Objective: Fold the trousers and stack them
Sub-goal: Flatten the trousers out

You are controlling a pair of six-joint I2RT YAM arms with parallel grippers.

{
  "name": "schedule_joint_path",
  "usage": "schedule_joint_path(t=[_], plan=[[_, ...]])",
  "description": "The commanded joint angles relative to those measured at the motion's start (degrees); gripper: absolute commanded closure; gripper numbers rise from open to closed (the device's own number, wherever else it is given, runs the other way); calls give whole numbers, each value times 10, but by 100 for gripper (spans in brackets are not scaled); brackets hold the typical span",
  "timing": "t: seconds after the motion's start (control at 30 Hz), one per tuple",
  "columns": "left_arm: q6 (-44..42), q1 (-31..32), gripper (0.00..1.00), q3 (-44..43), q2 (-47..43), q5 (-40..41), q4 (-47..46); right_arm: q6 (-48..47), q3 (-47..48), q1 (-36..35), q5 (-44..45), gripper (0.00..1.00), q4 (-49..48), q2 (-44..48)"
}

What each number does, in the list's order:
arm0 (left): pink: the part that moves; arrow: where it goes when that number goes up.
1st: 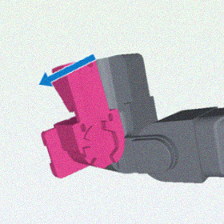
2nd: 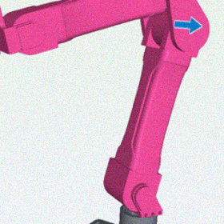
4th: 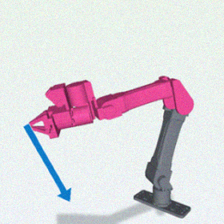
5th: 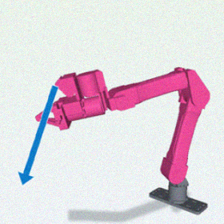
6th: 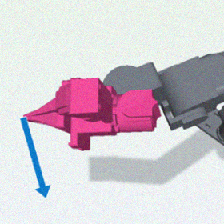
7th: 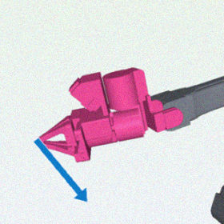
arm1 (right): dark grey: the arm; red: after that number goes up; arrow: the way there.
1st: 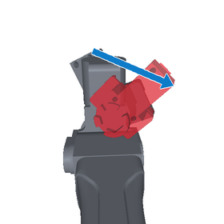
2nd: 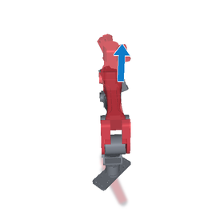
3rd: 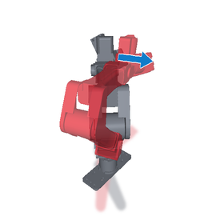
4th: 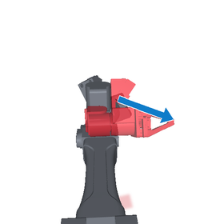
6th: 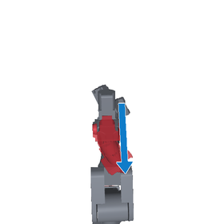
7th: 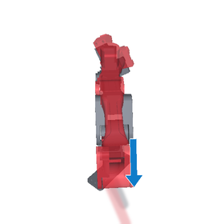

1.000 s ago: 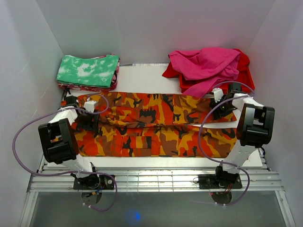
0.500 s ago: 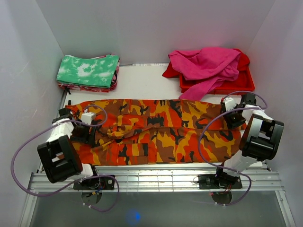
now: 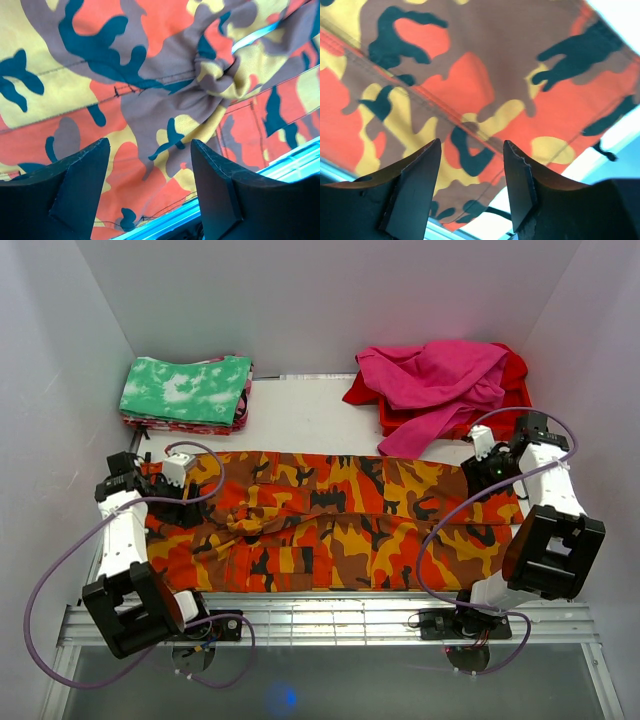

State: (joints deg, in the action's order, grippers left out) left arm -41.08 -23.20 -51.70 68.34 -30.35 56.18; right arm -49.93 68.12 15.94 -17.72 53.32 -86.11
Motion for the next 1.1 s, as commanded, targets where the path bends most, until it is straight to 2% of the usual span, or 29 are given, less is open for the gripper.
schedule_joint_path(t=[0.0,0.13,0.17,0.2,0.33,0.53,0.63,0.77,0.87,0.9,1.07], plan=[[13,-1,24,-41,2,-52,17,8,-13,-5,-7,42,35,14],[29,0,23,-109,56,-70,23,21,-24,-5,-3,44,-1,23],[35,0,25,-157,77,-72,29,26,-19,-5,-2,45,-10,19],[36,0,25,-181,123,-77,44,31,-12,-5,5,46,-34,6],[29,0,29,-269,216,-62,62,59,40,-4,22,50,-67,-55],[-24,-1,30,-377,326,-22,75,19,114,-2,29,48,-95,-128],[-21,-1,33,-428,380,-26,84,-8,156,8,25,49,-63,-179],[-5,0,35,-403,407,-34,79,-29,164,9,22,49,-56,-218],[31,-2,40,-359,424,11,42,-31,178,9,-5,48,-4,-231],[36,-11,41,-346,423,17,20,-44,170,12,-23,48,11,-209],[36,-31,40,-249,401,43,-33,-125,9,12,-29,54,56,-80]])
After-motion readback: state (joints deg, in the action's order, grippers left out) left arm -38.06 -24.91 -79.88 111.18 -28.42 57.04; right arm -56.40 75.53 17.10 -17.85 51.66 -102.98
